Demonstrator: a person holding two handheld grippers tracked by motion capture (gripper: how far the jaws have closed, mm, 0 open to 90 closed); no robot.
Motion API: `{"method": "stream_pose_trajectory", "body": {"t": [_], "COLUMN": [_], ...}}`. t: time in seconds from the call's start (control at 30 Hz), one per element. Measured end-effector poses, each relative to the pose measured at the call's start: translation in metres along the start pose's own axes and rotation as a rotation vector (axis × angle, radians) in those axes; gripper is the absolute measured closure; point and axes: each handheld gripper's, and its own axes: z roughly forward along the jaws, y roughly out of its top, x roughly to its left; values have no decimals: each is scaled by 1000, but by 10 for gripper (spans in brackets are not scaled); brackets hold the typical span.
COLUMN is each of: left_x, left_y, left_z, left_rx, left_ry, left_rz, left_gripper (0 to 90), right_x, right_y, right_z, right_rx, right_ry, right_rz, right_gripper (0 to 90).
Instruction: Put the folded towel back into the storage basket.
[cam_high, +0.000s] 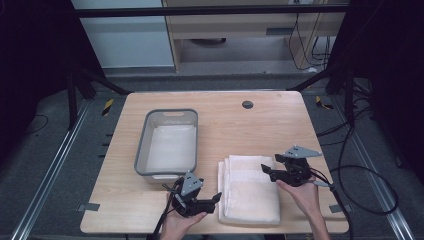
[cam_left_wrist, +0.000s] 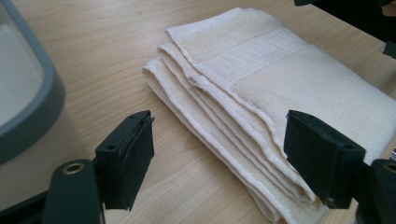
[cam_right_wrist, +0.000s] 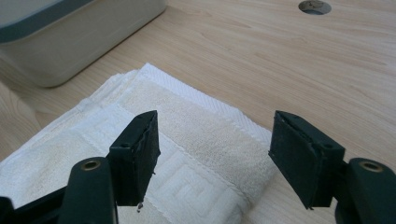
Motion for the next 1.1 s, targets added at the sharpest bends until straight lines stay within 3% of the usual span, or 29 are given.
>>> {"method": "stream_pose_trajectory", "body": {"t": [0.07,0.17,0.27,0.4,0.67,1.0,1.1], "left_x": [-3,-7,-10,-13,-14,-15,-14], "left_y": [-1,-1,-2,-5,-11,-16,-18], "left_z": [4,9,14,21,35,48,51], "left_rx": [8,17,28,45,86,113,123], "left_ry": [-2,-4,-2,-6,-10,-22,-29], "left_rz": [3,13,17,16,14,9,-9], "left_gripper": [221,209,201,186,180,165,158], "right_x": [0,-6,-7,-8,-20,-17,-17], "right_y": [-1,-6,-9,-11,-26,-31,-32], "right_z": [1,2,3,7,15,27,30], "right_rx": [7,7,32,35,54,92,98], "right_ry": [-2,8,-28,-26,-25,-15,-11], "right_rz": [0,51,10,20,106,107,105], "right_gripper": [330,330,326,326,328,329,330]}}
